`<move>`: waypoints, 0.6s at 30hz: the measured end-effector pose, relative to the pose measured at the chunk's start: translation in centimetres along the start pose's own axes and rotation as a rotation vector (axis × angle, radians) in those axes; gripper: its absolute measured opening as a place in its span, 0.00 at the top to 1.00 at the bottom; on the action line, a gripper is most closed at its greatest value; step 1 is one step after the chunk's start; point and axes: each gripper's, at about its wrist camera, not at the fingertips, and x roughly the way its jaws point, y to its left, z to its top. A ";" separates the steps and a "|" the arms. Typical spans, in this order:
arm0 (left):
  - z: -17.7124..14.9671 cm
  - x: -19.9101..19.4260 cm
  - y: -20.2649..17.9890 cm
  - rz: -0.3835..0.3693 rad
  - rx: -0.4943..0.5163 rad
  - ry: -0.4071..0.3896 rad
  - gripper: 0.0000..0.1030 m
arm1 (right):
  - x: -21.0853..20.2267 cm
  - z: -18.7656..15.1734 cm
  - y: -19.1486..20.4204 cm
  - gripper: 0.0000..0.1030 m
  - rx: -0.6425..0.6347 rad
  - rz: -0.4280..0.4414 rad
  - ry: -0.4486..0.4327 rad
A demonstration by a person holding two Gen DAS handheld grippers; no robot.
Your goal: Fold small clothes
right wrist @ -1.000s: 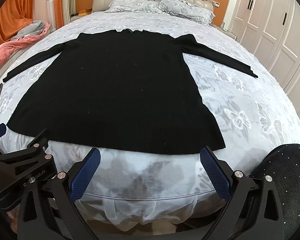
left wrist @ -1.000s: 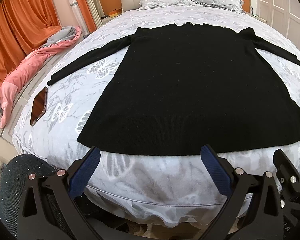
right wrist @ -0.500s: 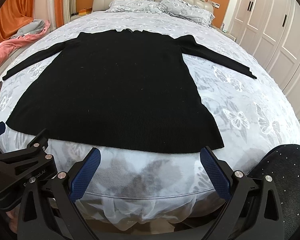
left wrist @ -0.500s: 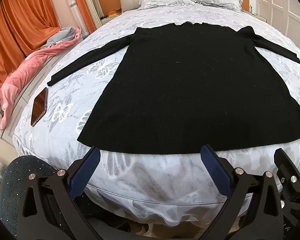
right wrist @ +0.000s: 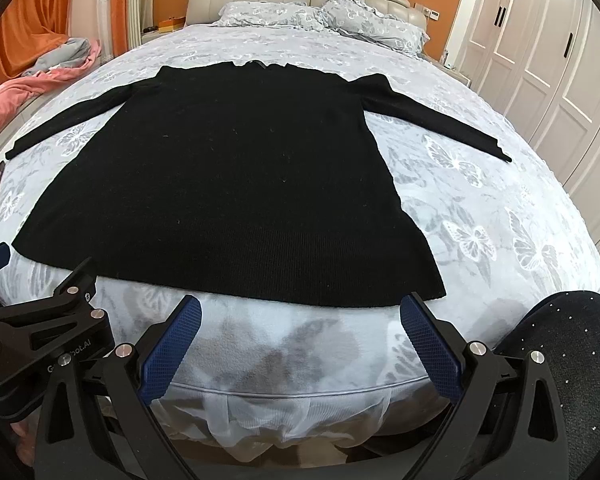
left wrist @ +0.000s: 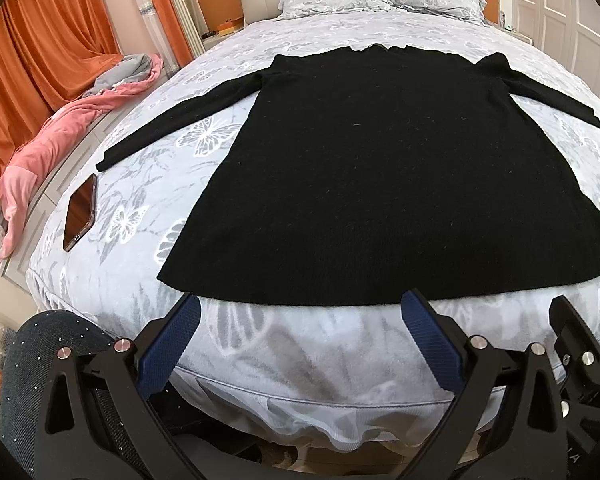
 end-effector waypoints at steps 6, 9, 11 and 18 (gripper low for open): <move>0.0 0.0 0.0 0.001 0.000 -0.001 0.05 | -0.1 0.0 0.1 0.05 -0.002 -0.002 -0.003; 0.0 -0.1 0.1 0.000 0.000 -0.001 0.05 | -0.1 0.0 0.1 0.05 -0.001 -0.001 -0.003; -0.1 -0.1 0.1 0.000 0.000 0.001 0.05 | -0.1 0.0 0.1 0.05 -0.001 -0.002 -0.003; -0.1 -0.2 0.2 0.001 -0.001 -0.001 0.05 | -0.1 -0.1 0.1 0.05 -0.001 -0.001 -0.004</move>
